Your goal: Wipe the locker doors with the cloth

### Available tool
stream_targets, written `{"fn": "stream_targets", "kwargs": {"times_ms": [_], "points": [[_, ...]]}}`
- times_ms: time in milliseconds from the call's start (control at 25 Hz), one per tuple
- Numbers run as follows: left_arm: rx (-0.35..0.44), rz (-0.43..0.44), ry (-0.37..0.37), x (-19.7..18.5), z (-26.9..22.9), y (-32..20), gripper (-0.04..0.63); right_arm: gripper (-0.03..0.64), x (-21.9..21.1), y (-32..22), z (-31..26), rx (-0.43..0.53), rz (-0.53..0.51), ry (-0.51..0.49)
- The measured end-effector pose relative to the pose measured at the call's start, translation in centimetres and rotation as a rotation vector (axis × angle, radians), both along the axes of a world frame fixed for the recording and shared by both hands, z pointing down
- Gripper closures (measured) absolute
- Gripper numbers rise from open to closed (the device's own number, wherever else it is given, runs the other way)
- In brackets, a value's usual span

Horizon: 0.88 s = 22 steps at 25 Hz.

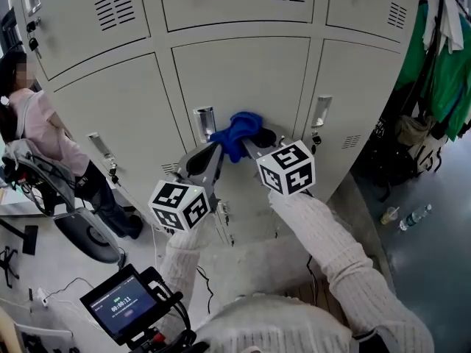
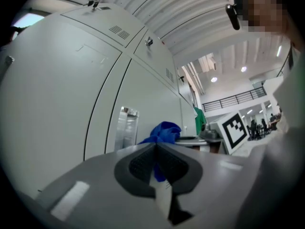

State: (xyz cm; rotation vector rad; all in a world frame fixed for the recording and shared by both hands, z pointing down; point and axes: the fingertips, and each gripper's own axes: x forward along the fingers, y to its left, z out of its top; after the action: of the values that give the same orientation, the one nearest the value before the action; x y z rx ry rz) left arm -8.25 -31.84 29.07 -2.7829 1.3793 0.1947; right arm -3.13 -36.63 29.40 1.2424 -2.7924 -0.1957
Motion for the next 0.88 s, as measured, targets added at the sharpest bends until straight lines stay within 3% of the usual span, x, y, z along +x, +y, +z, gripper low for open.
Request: {"fn": "stream_targets", "kwargs": {"times_ms": [480, 880], "points": [[-0.181, 0.000, -0.013, 0.6, 8.0, 1.1, 0.589, 0.568, 0.0, -0.5, 12.1, -0.256, 0.001, 0.049], [-0.240, -0.011, 0.010, 0.1, 10.3, 1.1, 0.589, 0.568, 0.3, -0.8, 16.3, -0.366, 0.017, 0.043]]}}
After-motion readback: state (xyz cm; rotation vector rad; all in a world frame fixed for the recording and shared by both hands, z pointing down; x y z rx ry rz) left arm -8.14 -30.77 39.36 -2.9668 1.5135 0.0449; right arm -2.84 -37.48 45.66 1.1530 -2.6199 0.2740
